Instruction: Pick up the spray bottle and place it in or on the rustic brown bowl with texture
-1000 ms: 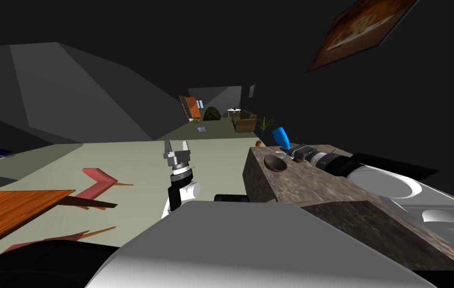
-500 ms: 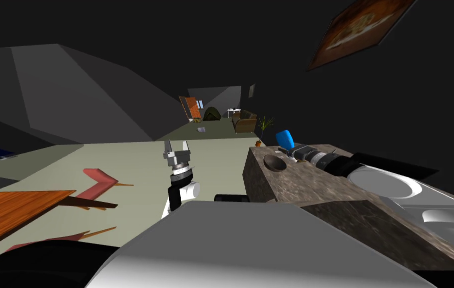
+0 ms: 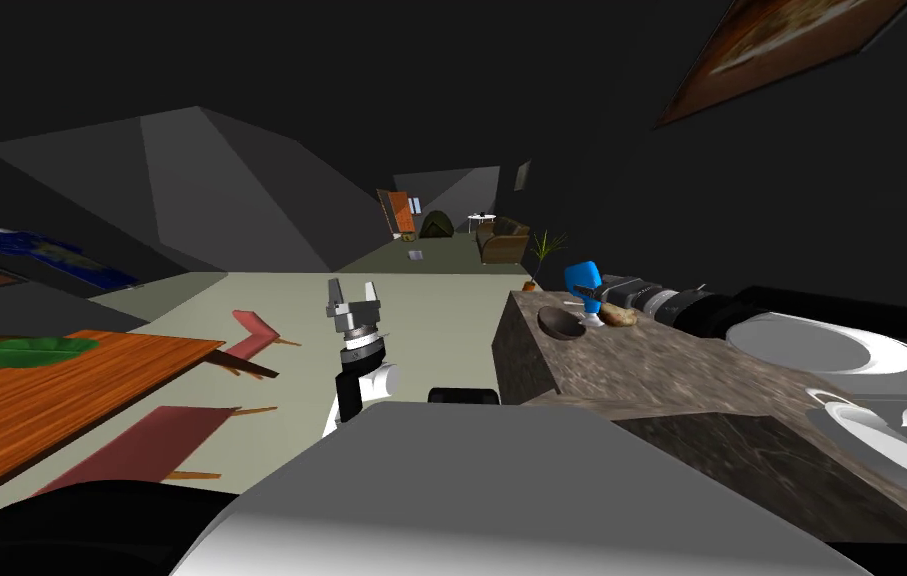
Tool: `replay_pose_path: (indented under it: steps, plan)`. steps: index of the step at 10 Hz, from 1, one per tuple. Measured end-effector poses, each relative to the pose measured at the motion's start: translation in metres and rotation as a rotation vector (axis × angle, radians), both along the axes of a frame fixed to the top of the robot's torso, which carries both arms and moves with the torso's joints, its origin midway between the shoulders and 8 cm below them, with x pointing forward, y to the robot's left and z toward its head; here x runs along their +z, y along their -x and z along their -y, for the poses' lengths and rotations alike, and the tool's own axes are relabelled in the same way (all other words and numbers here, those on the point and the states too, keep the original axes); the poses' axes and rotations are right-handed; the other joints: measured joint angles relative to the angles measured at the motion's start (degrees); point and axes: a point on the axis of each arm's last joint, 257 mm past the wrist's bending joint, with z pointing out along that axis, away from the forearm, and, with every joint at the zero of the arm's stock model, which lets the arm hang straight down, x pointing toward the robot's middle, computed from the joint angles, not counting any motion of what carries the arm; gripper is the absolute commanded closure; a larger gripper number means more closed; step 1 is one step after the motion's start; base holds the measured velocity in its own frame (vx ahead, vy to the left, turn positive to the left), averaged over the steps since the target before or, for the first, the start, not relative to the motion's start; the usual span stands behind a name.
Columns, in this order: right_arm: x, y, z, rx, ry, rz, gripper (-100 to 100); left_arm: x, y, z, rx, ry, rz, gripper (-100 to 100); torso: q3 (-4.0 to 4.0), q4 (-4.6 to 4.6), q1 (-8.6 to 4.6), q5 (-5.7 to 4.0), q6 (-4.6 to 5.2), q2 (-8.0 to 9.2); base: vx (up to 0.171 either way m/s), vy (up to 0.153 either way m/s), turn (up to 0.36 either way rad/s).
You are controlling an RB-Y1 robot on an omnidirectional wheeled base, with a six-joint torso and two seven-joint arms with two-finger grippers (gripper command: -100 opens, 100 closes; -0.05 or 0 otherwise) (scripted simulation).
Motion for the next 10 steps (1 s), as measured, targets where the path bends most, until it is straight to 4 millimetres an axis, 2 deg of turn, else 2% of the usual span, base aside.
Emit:
replay_pose_path:
  steps: [4, 5, 10]
  plan:
    - [0.029, -0.008, 0.040, -0.069, -0.001, 0.011, -100, 0.000, 0.000, 0.000, 0.000, 0.000, 0.000, 0, -0.04, -0.02, -0.04, -0.02, 0.00, -0.06, -0.092, 0.034, 0.139]
    - [0.030, -0.008, 0.041, -0.071, -0.001, 0.011, 0, 0.000, 0.000, 0.000, 0.000, 0.000, 0.000, 0, -0.11, -0.04, -0.12, -0.04, 0.05, -0.21, -0.008, 0.003, -0.009]
    - [0.030, -0.008, 0.040, -0.071, -0.001, 0.011, 0, 0.000, 0.000, 0.000, 0.000, 0.000, 0.000, 0, -0.27, -0.11, -0.23, -0.07, 0.03, -0.47, 0.000, 0.000, 0.000]
